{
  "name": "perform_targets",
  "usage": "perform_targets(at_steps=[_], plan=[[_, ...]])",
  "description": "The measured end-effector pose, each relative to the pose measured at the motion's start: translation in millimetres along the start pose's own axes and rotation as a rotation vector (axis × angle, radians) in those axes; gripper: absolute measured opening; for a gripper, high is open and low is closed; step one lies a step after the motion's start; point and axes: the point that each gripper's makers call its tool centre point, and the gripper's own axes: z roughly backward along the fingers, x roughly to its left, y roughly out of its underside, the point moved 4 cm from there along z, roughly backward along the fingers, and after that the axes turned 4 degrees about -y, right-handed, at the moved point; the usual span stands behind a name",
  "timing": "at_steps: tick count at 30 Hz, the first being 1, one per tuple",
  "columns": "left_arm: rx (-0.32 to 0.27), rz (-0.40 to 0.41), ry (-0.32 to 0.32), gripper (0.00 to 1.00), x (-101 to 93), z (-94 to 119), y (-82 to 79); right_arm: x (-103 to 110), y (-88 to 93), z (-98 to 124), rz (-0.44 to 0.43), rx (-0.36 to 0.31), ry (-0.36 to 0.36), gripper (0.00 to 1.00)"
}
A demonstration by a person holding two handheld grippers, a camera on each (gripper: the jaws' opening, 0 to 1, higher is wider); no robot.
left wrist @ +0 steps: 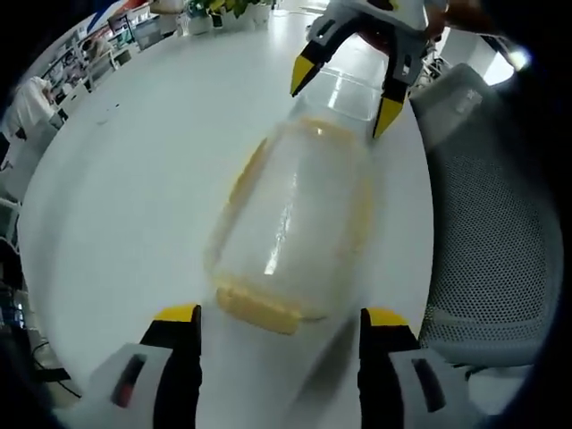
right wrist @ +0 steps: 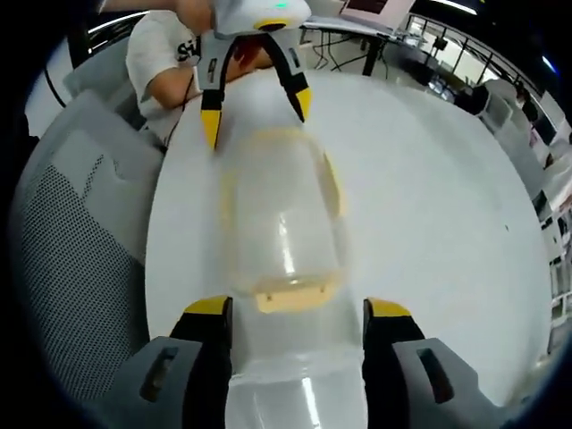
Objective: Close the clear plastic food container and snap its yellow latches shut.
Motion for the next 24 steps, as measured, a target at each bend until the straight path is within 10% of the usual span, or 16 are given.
perform_targets(at_steps=[24], plan=[[0.055, -0.181, 0.027, 0.53, 8.6, -10, -2.7, 1, 0.6, -20, 0.009, 0.082, -0.068, 0.53]])
